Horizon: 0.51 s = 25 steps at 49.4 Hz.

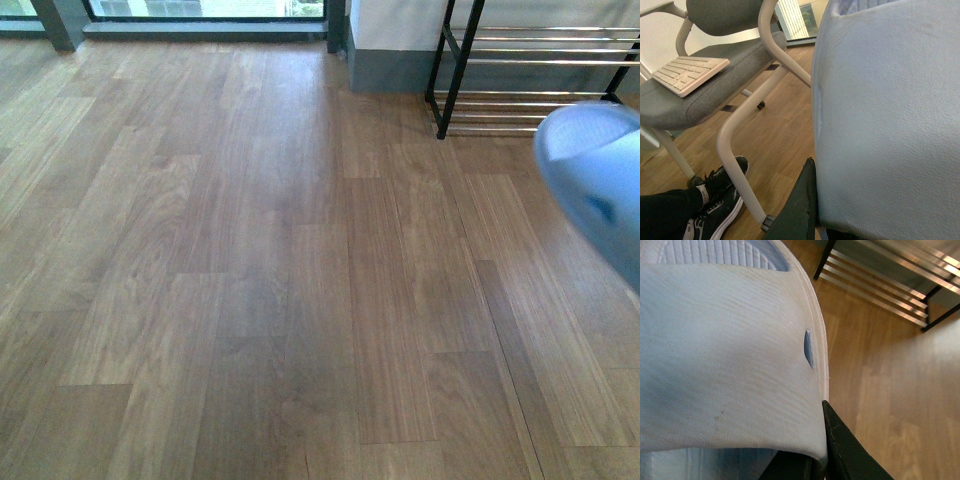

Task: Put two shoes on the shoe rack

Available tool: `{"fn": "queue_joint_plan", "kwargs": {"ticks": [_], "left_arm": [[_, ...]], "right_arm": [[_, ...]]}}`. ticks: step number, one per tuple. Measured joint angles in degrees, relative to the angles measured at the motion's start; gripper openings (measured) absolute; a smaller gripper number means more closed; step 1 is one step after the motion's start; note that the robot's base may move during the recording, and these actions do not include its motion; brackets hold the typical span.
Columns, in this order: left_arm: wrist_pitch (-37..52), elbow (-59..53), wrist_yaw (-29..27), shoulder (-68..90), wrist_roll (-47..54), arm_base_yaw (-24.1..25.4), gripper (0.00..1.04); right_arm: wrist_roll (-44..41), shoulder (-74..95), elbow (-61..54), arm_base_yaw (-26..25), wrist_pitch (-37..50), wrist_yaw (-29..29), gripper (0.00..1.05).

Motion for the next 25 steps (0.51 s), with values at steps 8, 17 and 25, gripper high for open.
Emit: {"fn": "queue_joint_plan", "kwargs": {"ticks": [8, 17, 25], "left_arm": [[0.0, 0.0, 0.0, 0.0, 0.0, 0.0, 0.02], [0.0, 0.0, 0.0, 0.0, 0.0, 0.0, 0.02], [0.0, 0.0, 0.0, 0.0, 0.0, 0.0, 0.02]], "right_arm": [[-0.7, -30.4, -5.4, -0.7, -13.0, -2.3, 0.02], [-1.0, -34.6, -5.5, -0.8, -13.3, -2.0, 0.02], [-1.2, -34.4, -5.7, -0.8, -13.4, -2.0, 0.02]]}}
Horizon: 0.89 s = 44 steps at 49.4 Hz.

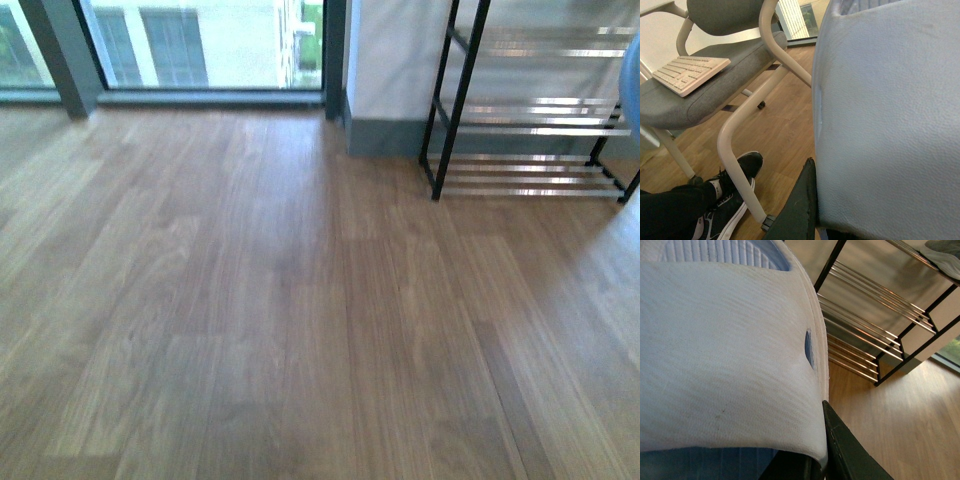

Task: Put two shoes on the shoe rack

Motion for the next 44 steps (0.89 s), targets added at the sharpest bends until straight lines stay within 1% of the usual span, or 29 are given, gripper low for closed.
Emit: {"fn": "queue_joint_plan", "kwargs": {"ticks": [44], "left_arm": [[0.0, 0.0, 0.0, -0.1, 0.1, 0.0, 0.02]], "right_arm": [[0.0, 0.0, 0.0, 0.0, 0.0, 0.0, 0.02]]}}
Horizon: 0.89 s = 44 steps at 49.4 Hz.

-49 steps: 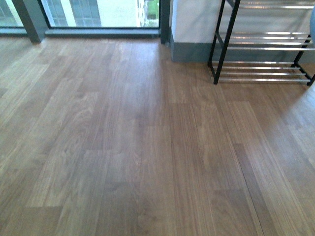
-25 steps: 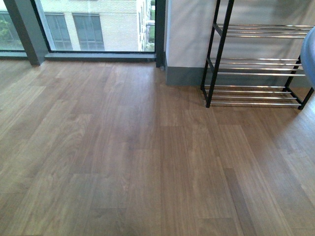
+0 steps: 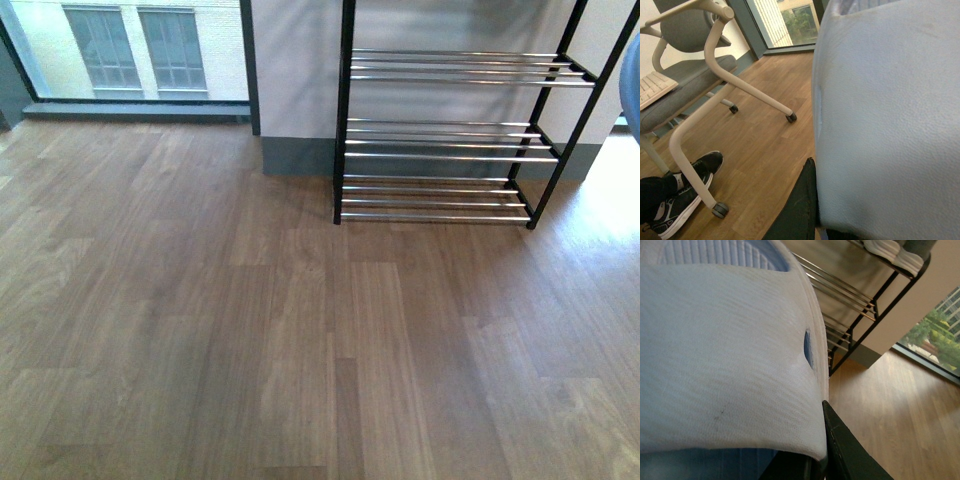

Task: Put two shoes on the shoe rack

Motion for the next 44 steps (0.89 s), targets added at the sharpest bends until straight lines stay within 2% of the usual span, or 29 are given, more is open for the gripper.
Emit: {"fn": "queue_joint_plan", "kwargs": {"ticks": [44], "left_arm": [[0.0, 0.1, 0.1, 0.1, 0.2, 0.0, 0.02]], "right_arm": [[-0.1, 0.1, 0.0, -0.2, -0.1, 0.0, 0.02]]}}
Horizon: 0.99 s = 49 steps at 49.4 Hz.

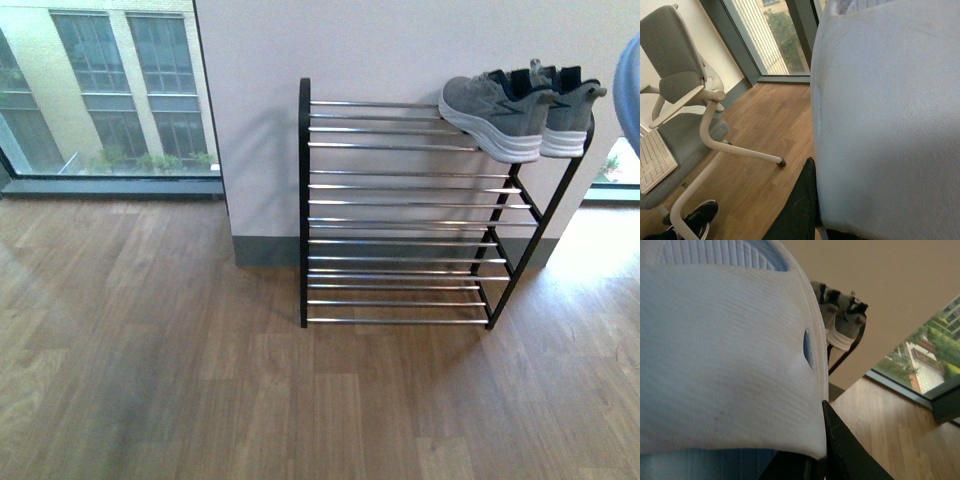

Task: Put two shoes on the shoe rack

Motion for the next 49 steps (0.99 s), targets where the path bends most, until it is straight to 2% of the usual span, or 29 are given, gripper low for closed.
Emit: {"fn": "queue_joint_plan", "kwargs": {"ticks": [49], "left_arm": [[0.0, 0.0, 0.0, -0.1, 0.0, 0.0, 0.02]], "right_arm": [[-0.1, -0.1, 0.0, 0.0, 0.0, 0.0, 0.02]]}}
